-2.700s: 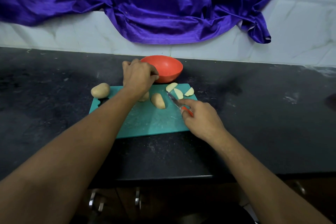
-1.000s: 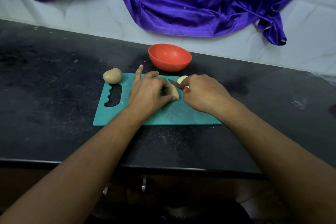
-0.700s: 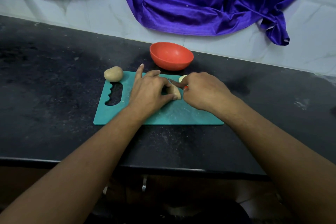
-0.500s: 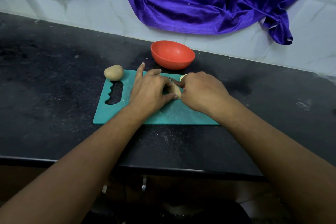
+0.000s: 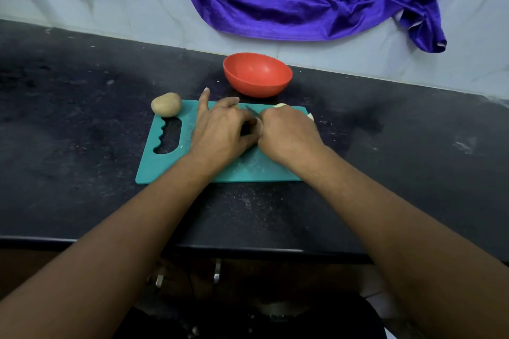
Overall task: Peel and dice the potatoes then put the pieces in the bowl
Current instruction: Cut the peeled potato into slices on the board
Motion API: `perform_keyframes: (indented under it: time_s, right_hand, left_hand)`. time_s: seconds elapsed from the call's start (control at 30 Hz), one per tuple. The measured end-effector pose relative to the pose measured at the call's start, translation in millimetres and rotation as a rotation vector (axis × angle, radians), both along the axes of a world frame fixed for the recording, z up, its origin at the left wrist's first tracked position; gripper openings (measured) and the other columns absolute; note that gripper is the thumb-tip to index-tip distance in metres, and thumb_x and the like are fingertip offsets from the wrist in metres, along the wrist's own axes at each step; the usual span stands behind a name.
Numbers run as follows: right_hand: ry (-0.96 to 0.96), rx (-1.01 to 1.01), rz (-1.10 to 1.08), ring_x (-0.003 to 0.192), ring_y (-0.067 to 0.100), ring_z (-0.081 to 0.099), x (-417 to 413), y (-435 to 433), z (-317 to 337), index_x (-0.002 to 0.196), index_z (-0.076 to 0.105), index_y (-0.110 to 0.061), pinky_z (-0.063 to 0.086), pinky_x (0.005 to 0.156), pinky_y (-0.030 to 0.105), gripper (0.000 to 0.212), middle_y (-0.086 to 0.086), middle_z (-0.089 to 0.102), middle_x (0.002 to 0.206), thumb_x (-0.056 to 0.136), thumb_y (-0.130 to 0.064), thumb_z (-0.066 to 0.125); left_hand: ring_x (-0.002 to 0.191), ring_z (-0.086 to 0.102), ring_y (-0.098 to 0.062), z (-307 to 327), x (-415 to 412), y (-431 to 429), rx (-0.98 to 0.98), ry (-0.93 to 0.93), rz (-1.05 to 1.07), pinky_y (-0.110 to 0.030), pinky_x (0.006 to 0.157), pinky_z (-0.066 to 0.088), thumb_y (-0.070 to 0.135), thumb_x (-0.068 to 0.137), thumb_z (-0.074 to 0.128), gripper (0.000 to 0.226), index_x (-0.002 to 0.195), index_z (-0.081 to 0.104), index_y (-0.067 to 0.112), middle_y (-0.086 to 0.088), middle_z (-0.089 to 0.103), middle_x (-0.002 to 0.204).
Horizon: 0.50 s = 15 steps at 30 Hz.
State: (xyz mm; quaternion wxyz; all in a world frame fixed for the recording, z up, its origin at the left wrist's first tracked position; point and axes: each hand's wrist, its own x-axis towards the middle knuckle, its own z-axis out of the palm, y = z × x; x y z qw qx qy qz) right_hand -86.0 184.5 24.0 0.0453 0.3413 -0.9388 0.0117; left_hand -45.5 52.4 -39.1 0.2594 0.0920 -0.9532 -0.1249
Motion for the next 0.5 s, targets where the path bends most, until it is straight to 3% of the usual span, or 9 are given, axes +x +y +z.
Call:
perform_keyframes:
  time_s: [0.2,0.3,0.37,0.5]
  right_hand:
    - [-0.007,-0.050,-0.008,0.102,0.031,0.064,7,14,-15,0.126,0.061,-0.019,0.039,0.069,0.037,0.029,0.009,0.063,0.106,0.099,-0.018,0.052]
    - [0.005,-0.039,-0.010,0.094,0.030,0.063,15,24,-22,0.143,0.050,-0.021,0.041,0.066,0.039,0.045,0.003,0.048,0.087,0.099,-0.015,0.049]
    - [0.020,-0.025,-0.006,0.089,0.027,0.060,19,27,-25,0.155,0.039,-0.023,0.040,0.066,0.039,0.057,0.002,0.044,0.087,0.100,-0.015,0.048]
    - [0.021,-0.024,-0.005,0.092,0.027,0.061,19,30,-26,0.159,0.033,-0.023,0.041,0.066,0.039,0.060,0.002,0.045,0.089,0.101,-0.015,0.047]
  left_hand:
    - [0.142,0.045,-0.014,0,-2,0,0.014,-0.022,0.010,-0.054,0.124,-0.002,0.054,0.084,0.072,0.030,0.107,0.076,0.034,0.011,0.075,0.110]
    - [0.142,0.044,-0.012,0,-2,0,0.011,-0.023,0.013,-0.053,0.125,-0.002,0.056,0.081,0.073,0.035,0.108,0.076,0.034,0.011,0.074,0.114]
    - [0.142,0.044,-0.012,0,-2,-1,0.006,-0.022,0.017,-0.054,0.125,-0.001,0.057,0.081,0.073,0.037,0.110,0.075,0.034,0.010,0.074,0.115]
    - [0.143,0.043,-0.012,1,0,0,0.011,-0.024,0.006,-0.054,0.125,-0.001,0.057,0.081,0.074,0.038,0.110,0.075,0.033,0.011,0.074,0.116]
